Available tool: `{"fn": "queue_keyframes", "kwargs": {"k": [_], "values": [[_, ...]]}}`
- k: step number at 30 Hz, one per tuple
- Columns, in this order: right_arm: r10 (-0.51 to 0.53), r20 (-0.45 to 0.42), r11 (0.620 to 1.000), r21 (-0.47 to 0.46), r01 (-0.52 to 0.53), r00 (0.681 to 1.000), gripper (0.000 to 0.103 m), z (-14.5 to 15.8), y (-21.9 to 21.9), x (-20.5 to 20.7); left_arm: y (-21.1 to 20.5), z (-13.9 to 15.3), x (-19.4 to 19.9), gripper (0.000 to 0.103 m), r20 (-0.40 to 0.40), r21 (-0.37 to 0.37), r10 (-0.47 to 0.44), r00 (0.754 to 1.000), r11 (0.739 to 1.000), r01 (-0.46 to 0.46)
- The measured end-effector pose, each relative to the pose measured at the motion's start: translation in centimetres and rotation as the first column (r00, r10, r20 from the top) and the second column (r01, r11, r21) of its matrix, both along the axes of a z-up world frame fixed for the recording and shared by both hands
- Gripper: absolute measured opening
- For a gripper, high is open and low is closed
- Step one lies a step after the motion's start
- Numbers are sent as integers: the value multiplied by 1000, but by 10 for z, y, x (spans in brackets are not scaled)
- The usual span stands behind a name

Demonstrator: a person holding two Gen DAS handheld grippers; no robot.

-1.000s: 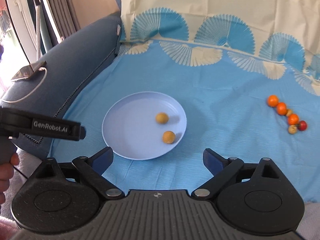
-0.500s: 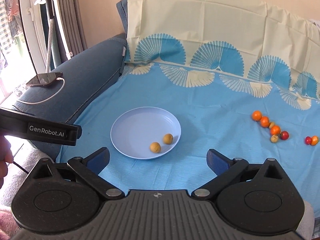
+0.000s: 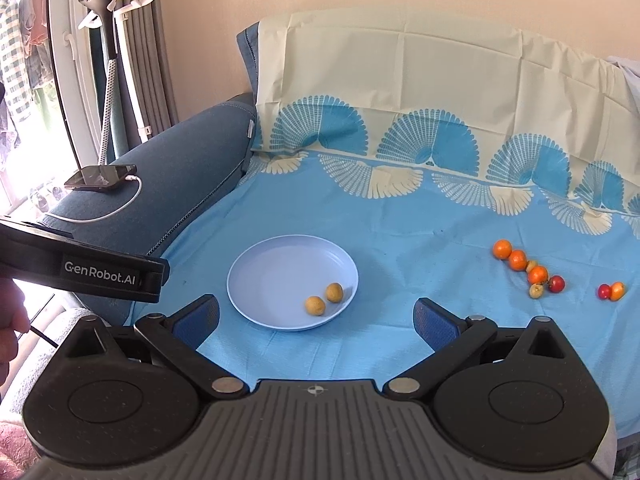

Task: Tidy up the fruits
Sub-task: 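Lift both tools back from the plate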

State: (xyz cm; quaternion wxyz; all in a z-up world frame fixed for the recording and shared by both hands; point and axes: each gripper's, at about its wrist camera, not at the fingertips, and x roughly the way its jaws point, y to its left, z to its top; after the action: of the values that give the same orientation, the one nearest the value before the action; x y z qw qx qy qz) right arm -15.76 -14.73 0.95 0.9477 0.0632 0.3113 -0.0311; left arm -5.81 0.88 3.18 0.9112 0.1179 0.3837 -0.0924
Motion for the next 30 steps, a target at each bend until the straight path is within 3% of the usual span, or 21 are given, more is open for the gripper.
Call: {"fn": "queue_keyframes", "kwargs": {"k": [30], "values": [[5, -19, 1000, -1, -5, 1000, 102, -8, -9, 12, -18, -5, 26, 103, -50, 27, -19, 999, 999, 20]]}}
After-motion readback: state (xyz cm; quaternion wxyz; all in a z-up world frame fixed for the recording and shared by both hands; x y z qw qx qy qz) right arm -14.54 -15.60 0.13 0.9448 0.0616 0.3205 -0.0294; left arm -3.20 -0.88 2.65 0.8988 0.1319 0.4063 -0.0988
